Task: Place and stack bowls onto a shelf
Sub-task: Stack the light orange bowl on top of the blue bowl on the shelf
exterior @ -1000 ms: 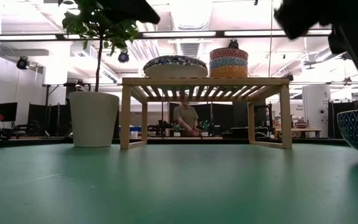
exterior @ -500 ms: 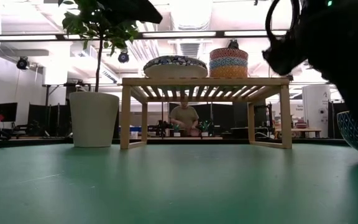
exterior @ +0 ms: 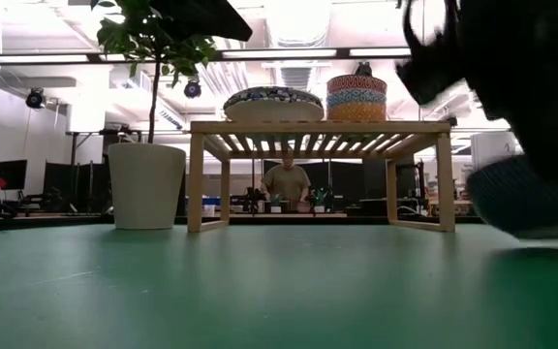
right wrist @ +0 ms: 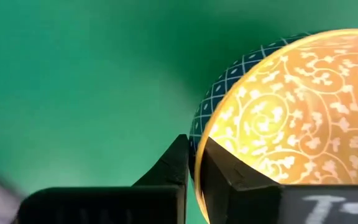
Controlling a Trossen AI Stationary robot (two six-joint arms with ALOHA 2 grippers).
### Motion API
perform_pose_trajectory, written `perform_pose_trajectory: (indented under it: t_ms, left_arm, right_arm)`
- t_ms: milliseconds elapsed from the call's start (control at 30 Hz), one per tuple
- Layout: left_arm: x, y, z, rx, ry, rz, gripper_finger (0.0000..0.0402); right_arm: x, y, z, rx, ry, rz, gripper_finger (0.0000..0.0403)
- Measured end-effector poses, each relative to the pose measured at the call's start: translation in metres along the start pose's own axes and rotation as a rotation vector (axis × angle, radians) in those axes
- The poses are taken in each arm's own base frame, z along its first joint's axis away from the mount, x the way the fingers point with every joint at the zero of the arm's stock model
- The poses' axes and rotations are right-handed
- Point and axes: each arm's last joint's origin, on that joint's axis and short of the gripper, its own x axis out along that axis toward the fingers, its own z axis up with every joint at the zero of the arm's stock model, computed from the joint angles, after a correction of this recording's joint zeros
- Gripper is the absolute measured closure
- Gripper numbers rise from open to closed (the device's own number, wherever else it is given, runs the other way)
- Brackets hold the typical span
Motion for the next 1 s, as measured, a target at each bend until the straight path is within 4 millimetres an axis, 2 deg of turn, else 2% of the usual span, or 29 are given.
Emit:
perform_pose_trajectory:
  t_ms: [133, 267, 400, 533, 633, 800, 900, 1000]
  left_arm:
    - [0.000, 0.000, 0.000, 0.006, -0.001, 0.000, 0.0402]
    - [0.001, 0.000, -0.001, 0.017, 0.002, 0.000, 0.0401]
    - [0.001, 0.000, -0.001, 0.019, 0.003, 0.000, 0.0402]
    - [0.001, 0.000, -0.001, 0.019, 0.003, 0.000, 0.0402]
    - [0.001, 0.000, -0.002, 0.019, 0.003, 0.000, 0.0402]
    - [0.001, 0.000, -0.002, 0.019, 0.003, 0.000, 0.0401]
    - [0.001, 0.000, -0.002, 0.019, 0.003, 0.000, 0.0402]
    - [0.001, 0.000, -0.002, 0.019, 0.003, 0.000, 0.0401]
  right_arm:
    - [-0.029, 0.015, 0.003, -0.167, -0.068, 0.079, 0.0389]
    - [-0.063, 0.031, 0.008, -0.330, -0.215, 0.132, 0.0389]
    - [-0.095, 0.041, 0.012, -0.493, -0.377, 0.121, 0.0390]
    - [-0.128, 0.042, 0.011, -0.601, -0.526, 0.033, 0.0390]
    - [-0.154, 0.037, 0.008, -0.622, -0.626, -0.088, 0.0390]
    - [-0.200, 0.017, 0.001, -0.573, -0.749, -0.287, 0.0390]
    - [-0.223, 0.001, -0.001, -0.534, -0.763, -0.336, 0.0390]
    - [-0.239, -0.015, 0.007, -0.492, -0.774, -0.354, 0.0390]
